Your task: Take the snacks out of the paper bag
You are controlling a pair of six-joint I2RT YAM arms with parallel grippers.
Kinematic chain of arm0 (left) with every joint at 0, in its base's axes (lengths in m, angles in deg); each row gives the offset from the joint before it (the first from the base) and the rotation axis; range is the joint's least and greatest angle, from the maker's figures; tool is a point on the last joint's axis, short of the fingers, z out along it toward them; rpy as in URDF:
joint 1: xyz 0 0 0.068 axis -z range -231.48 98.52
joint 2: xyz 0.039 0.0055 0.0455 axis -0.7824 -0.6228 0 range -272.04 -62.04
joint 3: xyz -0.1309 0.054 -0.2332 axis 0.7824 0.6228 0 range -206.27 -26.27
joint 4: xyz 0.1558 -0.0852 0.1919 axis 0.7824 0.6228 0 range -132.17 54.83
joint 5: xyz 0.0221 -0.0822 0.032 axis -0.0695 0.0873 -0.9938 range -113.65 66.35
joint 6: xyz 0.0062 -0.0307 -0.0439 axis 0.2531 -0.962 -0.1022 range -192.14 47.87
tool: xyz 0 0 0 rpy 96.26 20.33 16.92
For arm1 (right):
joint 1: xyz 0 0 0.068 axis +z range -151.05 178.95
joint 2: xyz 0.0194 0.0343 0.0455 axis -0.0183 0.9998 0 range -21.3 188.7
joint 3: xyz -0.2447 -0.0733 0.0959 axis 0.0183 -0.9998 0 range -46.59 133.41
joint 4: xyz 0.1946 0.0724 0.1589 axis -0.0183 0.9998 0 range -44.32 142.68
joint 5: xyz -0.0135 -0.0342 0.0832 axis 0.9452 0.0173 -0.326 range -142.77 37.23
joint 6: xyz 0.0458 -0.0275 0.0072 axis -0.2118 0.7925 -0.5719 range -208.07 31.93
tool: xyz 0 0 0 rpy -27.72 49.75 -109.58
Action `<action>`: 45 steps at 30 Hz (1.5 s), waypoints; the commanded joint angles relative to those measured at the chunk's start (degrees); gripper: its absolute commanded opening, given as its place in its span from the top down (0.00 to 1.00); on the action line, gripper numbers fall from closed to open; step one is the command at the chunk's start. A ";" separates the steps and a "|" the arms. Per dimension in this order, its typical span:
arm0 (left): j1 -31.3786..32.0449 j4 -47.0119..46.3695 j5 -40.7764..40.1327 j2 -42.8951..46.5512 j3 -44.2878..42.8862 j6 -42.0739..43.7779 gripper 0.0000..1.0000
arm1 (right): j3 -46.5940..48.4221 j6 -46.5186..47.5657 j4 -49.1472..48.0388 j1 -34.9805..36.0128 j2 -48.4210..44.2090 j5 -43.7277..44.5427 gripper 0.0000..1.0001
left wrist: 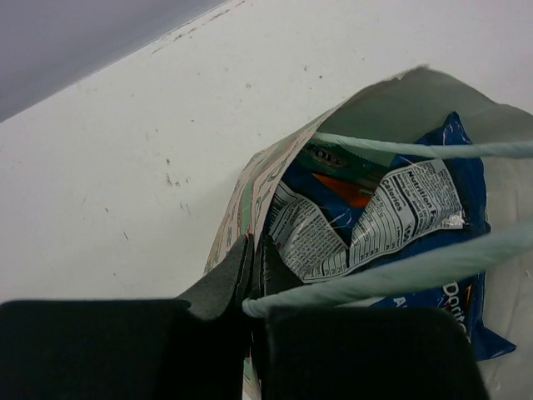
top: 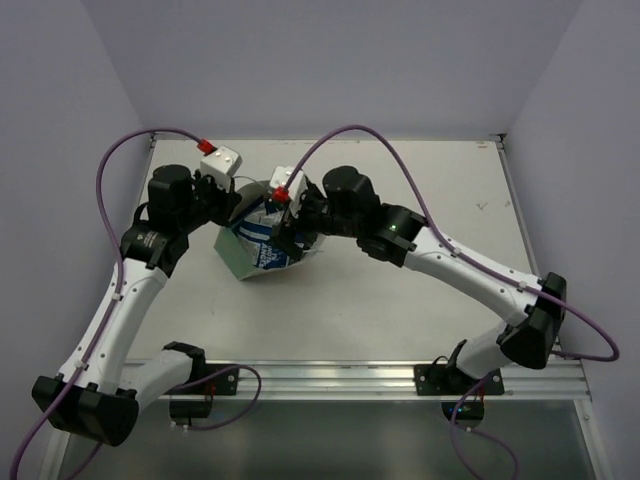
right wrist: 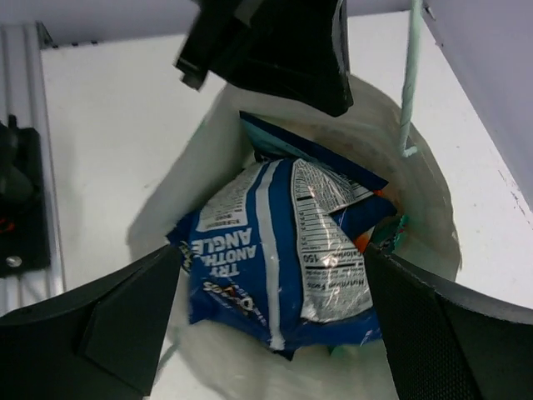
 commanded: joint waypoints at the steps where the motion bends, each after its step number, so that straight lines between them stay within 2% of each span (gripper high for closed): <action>1: 0.31 -6.70 3.90 3.60 -0.59 1.54 1.00 | -0.57 7.26 -4.92 -0.16 4.39 0.36 0.06; 5: 0.31 -6.70 5.75 5.18 0.55 2.07 1.00 | -0.31 10.77 -4.22 -0.24 8.80 1.59 0.01; 14: 0.39 -6.87 5.05 6.42 2.05 2.60 1.00 | 0.48 11.48 -2.38 -0.33 15.21 -0.43 0.03; 15: 0.39 -6.87 4.79 6.42 2.05 2.60 1.00 | 0.48 11.48 -2.38 -0.33 15.48 -0.34 0.07; 17: 0.39 -7.05 4.26 6.51 2.05 2.68 1.00 | 1.01 11.57 -1.94 -0.33 15.75 -0.17 0.29; 18: 0.39 -7.05 4.00 6.51 1.96 2.60 1.00 | 1.45 11.57 -1.50 -0.33 15.58 -0.17 0.56; 19: 0.39 -7.05 3.82 6.51 1.96 2.60 1.00 | 2.32 11.48 -1.15 -0.33 15.23 -0.08 0.67; 21: 0.39 -7.31 2.68 6.68 1.96 2.25 1.00 | 3.29 11.57 0.52 -0.25 14.17 -0.17 0.87; 23: 0.39 -7.75 0.75 6.77 1.87 2.24 1.00 | 5.13 11.31 1.75 -0.16 10.06 -0.60 0.94; 32: 0.39 -14.42 -10.93 4.75 0.20 4.35 1.00 | 10.06 10.87 4.31 -0.16 -0.05 2.38 1.00; 37: 0.39 -21.37 -17.09 2.91 -0.41 9.36 1.00 | 9.36 8.85 2.64 -1.47 -4.19 11.42 1.00; 41: 0.39 -24.62 -17.89 0.18 -0.85 12.08 1.00 | 6.56 1.41 -0.08 -6.65 -7.97 13.88 1.00; 45: 0.39 -26.47 -18.42 -1.23 -0.42 13.23 1.00 | -3.16 -6.79 -3.24 -15.51 -11.40 16.53 1.00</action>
